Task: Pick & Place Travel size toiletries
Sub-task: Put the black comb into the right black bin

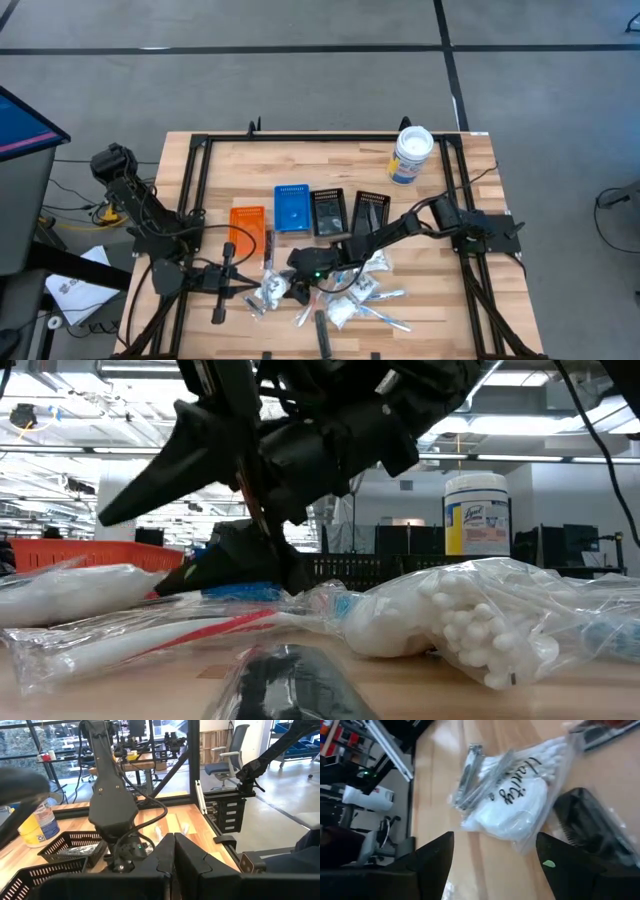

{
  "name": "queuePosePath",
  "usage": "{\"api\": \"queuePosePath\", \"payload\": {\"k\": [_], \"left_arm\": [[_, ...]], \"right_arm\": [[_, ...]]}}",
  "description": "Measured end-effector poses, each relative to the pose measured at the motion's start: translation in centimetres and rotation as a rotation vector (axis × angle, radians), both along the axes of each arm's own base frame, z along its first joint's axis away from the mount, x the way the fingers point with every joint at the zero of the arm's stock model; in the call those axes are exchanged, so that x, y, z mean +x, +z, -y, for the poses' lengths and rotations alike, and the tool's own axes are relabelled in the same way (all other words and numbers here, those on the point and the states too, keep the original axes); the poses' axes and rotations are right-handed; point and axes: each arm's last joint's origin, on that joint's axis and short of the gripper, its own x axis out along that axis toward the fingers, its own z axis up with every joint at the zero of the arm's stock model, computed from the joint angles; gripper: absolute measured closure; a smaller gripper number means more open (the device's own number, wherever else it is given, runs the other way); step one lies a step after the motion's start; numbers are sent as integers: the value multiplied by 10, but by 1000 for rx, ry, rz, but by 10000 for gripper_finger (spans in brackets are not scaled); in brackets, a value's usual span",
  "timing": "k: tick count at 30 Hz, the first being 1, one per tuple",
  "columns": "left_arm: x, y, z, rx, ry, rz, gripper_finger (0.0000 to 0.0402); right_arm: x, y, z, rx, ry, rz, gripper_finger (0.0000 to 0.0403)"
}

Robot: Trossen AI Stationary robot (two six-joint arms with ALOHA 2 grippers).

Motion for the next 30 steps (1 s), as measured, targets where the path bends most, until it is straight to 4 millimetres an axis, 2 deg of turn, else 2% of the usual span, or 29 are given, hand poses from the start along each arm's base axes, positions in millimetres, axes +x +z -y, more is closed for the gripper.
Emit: {"api": "queuePosePath", "payload": {"k": [11, 24, 27, 30], "left_arm": [[0, 0, 0, 0, -1, 0, 400], [0, 0, 0, 1, -1, 0, 400], [0, 0, 0, 0, -1, 0, 400], [0, 0, 0, 0, -1, 0, 400]], "right_arm": [[1, 1, -1, 18, 9, 13, 138], [0, 1, -2, 0, 24, 18, 274], [-1, 0, -3, 3, 23, 9, 274], [0, 1, -5, -4, 29, 25, 250]]}}
